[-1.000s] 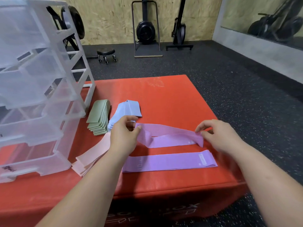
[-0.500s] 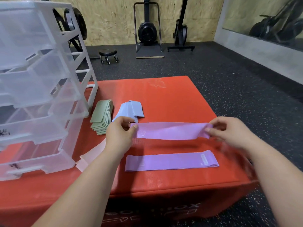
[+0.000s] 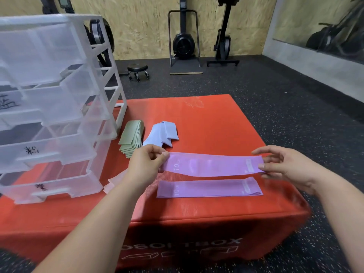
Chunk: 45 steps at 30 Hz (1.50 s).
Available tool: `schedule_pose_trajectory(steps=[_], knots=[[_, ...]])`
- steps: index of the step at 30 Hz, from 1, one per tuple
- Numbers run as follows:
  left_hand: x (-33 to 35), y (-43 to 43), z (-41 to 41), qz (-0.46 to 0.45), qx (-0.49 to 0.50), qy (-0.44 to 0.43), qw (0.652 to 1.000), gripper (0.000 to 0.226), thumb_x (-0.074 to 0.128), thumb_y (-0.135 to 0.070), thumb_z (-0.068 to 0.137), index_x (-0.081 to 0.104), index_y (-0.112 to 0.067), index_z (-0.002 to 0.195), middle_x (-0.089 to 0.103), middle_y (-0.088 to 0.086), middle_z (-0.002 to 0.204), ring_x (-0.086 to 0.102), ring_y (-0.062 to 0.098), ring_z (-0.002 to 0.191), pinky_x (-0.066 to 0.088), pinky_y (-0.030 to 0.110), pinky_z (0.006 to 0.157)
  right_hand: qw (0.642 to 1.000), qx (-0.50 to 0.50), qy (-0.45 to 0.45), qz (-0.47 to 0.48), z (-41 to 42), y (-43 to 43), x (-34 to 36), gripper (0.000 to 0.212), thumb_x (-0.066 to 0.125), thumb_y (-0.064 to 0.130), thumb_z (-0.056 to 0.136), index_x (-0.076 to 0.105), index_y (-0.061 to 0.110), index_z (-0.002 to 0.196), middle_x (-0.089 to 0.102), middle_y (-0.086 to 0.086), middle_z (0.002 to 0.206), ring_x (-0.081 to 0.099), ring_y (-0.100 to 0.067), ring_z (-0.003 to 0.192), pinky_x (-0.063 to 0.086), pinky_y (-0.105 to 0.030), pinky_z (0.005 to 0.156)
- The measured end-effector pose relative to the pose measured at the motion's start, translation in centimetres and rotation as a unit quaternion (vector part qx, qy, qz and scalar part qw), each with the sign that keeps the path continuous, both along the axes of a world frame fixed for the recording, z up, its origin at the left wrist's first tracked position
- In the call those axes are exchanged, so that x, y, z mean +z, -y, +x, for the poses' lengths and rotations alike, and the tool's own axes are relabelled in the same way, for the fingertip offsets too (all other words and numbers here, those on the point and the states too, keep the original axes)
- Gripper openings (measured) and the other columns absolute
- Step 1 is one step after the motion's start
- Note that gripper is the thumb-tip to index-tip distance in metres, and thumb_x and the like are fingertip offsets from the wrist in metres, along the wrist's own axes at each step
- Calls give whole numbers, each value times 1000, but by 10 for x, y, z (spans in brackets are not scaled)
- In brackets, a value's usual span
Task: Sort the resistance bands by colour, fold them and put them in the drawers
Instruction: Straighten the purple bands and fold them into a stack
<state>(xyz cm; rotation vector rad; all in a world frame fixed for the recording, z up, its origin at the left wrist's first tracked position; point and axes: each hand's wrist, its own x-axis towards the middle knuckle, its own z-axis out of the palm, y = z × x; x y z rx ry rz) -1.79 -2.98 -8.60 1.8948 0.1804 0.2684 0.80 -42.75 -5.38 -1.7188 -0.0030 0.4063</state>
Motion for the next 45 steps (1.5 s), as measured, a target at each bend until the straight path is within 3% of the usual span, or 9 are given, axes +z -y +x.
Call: schedule_pose_trajectory(steps=[5, 8, 14, 22, 26, 31, 38, 42, 45], knots=[[-4, 0, -13, 40, 19, 7, 999, 6, 77, -20, 96, 71, -23, 95, 67, 20, 72, 58, 19, 54, 57, 37, 58, 999, -5, 25, -24, -9, -4, -3, 31, 68, -10, 92, 78, 13, 109, 66, -11, 91, 69, -21, 80, 64, -39, 83], [-10, -3, -20, 82, 30, 7, 996, 6, 74, -27, 97, 70, -29, 93, 71, 7, 70, 67, 26, 61, 60, 47, 69, 998, 0, 41, -50, -15, -7, -6, 25, 70, -4, 94, 80, 16, 105, 65, -12, 88, 65, -22, 76, 64, -37, 77], [-14, -2, -33, 223, 54, 14, 973, 7, 66, -26, 100, 68, -30, 95, 70, -8, 79, 65, 11, 76, 42, 32, 68, 991, -2, 69, -113, -19, -10, -13, 29, 71, 4, 95, 75, 25, 114, 63, -4, 76, 59, -15, 71, 52, -30, 63], [-29, 2, -38, 410, 21, 2, 912, 15, 54, -30, 102, 62, -27, 115, 69, 6, 103, 67, 34, 92, 56, 45, 77, 952, 6, 121, -281, -22, -13, -27, 31, 78, 13, 86, 71, 33, 109, 74, 3, 73, 65, -16, 64, 54, -39, 71], [-33, 5, -37, 477, 15, -6, 879, 18, 51, -32, 105, 59, -26, 119, 72, 6, 94, 69, 35, 86, 56, 43, 72, 923, 30, 145, -355, -24, -17, -30, 30, 74, 12, 85, 67, 34, 105, 75, 9, 69, 65, -4, 58, 54, -33, 73], [-41, 3, -38, 553, 7, 22, 833, 15, 73, -28, 92, 61, -21, 98, 66, 3, 74, 66, 36, 58, 55, 40, 50, 890, 42, 158, -427, -25, -22, -34, 32, 70, 14, 79, 67, 36, 103, 71, 13, 67, 67, -3, 72, 52, -29, 74], [-29, 2, -36, 482, 10, 36, 875, 23, 60, -35, 102, 64, -25, 123, 70, 1, 108, 69, 29, 95, 53, 38, 72, 864, 79, 198, -456, -19, -16, -27, 37, 81, 28, 79, 68, 39, 112, 62, 10, 92, 61, -4, 84, 49, -30, 82], [-25, -2, -37, 408, -108, 61, 905, 41, 75, -40, 93, 65, -31, 131, 62, -10, 122, 60, 13, 113, 55, 36, 89, 863, 144, 226, -428, -18, -4, -28, 63, 92, 33, 69, 64, 45, 125, 55, 24, 123, 62, 1, 103, 50, -25, 94], [-25, -7, -40, 414, -195, 37, 888, 65, 83, -49, 85, 57, -36, 143, 59, -14, 134, 52, 9, 125, 47, 32, 104, 869, 170, 220, -409, -20, -4, -32, 68, 92, 26, 71, 63, 43, 131, 58, 27, 130, 63, 1, 113, 51, -25, 101]])
